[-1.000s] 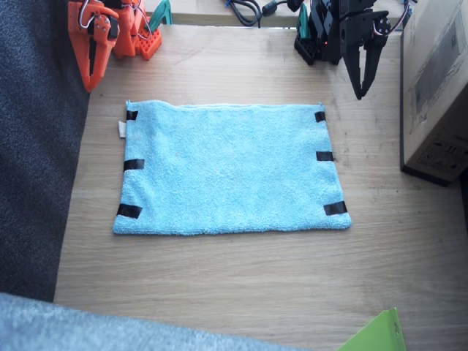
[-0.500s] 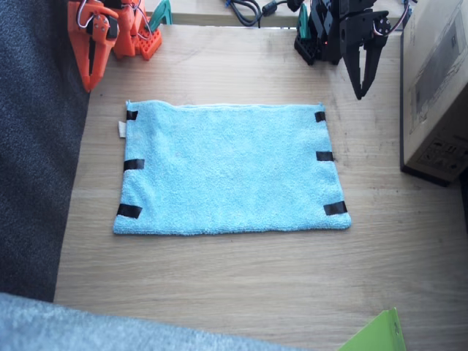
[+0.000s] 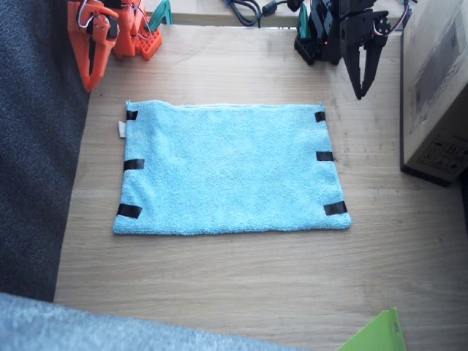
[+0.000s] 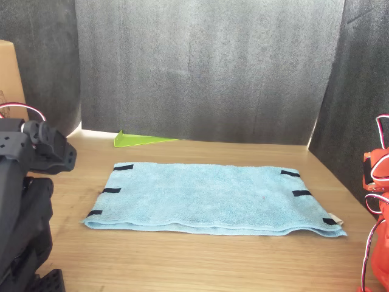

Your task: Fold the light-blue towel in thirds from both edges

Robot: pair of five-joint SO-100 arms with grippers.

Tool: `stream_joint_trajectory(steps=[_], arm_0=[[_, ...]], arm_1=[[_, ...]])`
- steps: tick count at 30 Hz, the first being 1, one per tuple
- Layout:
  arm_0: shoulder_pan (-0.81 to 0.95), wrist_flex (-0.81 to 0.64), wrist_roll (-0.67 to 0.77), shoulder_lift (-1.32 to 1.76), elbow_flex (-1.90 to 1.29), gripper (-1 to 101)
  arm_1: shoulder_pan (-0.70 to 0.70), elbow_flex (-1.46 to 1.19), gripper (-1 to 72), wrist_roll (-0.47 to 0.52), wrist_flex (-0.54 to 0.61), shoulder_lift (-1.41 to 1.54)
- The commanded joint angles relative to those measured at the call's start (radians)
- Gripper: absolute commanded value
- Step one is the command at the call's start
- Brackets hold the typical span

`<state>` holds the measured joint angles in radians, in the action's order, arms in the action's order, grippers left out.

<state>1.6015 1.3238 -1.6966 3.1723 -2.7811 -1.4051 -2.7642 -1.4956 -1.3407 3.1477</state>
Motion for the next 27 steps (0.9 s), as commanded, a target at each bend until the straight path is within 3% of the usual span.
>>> stream_joint_trajectory(steps=[1, 17, 20, 24, 25, 26, 27], arm_0=[[0.012, 0.006, -0.008, 0.005, 0.000, 0], [0.038, -0.029, -0.002, 0.006, 0.031, 0], [0.055, -0.066, -0.006, -0.031, 0.066, 0], [0.071, -0.137, -0.012, -0.311, 0.224, 0], [0.072, -0.146, -0.011, -0.379, 0.279, 0], [0.072, -0.146, -0.011, -0.446, 0.341, 0], [0.072, -0.141, -0.006, -0.514, 0.405, 0]], arm_1=[[-0.009, -0.003, 0.0, -0.009, -0.005, 0.002], [-0.003, 0.060, -0.1, -0.002, 0.000, -0.014], [0.005, 0.232, -0.1, -0.002, 0.015, -0.233], [-0.005, 0.598, -0.1, -0.018, -0.025, -0.696], [-0.015, 0.692, 0.0, -0.005, -0.048, -0.802], [-0.026, 0.779, 0.0, 0.084, -0.080, -0.899], [-0.032, 0.845, 0.0, 0.083, -0.097, -0.974]])
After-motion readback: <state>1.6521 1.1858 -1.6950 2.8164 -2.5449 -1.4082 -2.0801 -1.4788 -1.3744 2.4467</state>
